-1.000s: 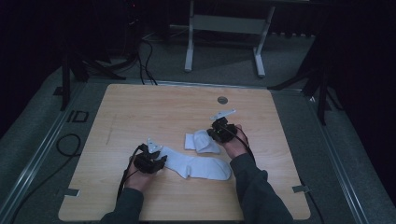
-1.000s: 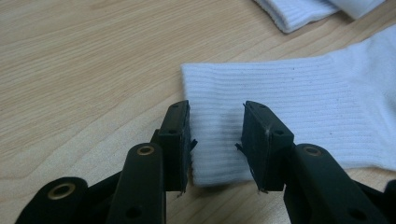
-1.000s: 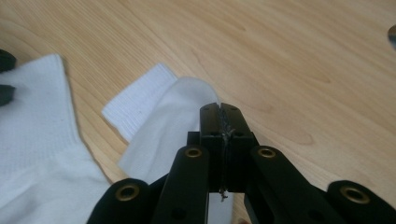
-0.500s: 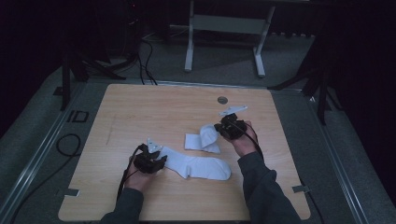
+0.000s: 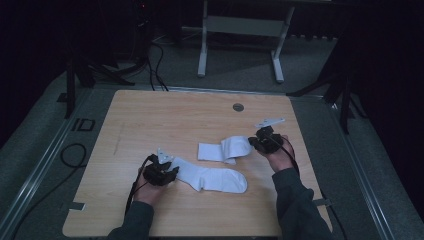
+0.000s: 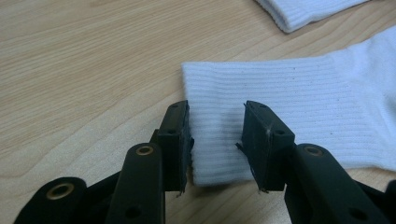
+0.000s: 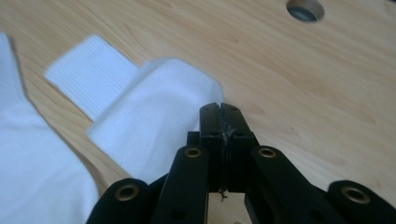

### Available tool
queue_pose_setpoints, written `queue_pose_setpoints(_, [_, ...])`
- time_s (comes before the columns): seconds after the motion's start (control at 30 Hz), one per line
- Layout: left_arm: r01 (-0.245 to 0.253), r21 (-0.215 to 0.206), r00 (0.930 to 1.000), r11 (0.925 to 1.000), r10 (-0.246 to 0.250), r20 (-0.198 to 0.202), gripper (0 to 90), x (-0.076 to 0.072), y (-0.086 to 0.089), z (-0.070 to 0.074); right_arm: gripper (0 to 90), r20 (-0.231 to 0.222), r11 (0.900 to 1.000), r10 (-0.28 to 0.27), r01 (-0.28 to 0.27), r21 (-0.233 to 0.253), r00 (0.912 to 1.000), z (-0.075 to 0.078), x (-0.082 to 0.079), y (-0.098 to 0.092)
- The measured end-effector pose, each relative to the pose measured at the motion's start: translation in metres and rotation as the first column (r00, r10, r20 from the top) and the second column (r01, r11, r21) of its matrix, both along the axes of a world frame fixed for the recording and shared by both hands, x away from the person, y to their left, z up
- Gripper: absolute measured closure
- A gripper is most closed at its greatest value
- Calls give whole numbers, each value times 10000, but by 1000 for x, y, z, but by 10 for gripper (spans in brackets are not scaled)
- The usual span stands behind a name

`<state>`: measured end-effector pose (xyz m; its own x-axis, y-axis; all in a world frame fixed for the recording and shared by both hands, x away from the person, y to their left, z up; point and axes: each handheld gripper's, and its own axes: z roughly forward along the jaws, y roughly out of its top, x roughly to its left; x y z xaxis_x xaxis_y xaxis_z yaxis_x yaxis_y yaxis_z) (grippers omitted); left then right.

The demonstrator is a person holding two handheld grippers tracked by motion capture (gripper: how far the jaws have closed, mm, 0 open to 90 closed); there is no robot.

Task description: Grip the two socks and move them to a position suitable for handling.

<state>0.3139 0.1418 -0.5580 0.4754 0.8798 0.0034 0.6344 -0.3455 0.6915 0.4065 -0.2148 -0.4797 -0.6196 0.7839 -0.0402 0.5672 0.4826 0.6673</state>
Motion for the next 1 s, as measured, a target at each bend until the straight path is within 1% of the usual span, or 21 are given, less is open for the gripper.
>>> queue_pose_setpoints(0.1, [25, -37, 10000, 10000, -25, -1, 612, 0, 0, 0, 888, -137, 9998, -163, 162, -86, 9998, -5, 0, -9])
queue_pose_setpoints(0.23, [26, -122, 10000, 9999, -26, -33, 611, 2, 0, 0, 888, -241, 9991, -417, 416, -40, 9988, -8, 0, -21])
queue_pose_setpoints(0.5, [108, -45, 9999, 9999, -107, 21, 611, 3, -3, 0, 887, -371, 9981, -608, 603, -156, 9975, -13, -3, -32])
queue_pose_setpoints(0.63, [91, -58, 10000, 9999, -91, 17, 611, 2, -3, 0, 887, -446, 9959, -776, 754, -501, 9960, -18, -2, -38])
queue_pose_setpoints(0.7, [76, -72, 10000, 9999, -76, 15, 611, 1, -3, -1, 888, -421, 9941, -816, 783, -755, 9958, -19, -2, -40])
queue_pose_setpoints(0.8, [85, -84, 10000, 9999, -85, 14, 610, 1, -3, -1, 887, -436, 9921, -832, 786, -976, 9956, -20, -2, -43])
queue_pose_setpoints(0.9, [94, -80, 10000, 9999, -94, -5, 610, 0, -3, -1, 876, -464, 9903, -928, 874, -1079, 9946, -21, -1, -45])
queue_pose_setpoints(1.0, [116, -27, 9999, 9999, -116, 25, 610, -1, -3, 0, 813, -396, 9903, -1022, 979, -986, 9940, -20, 0, -47])
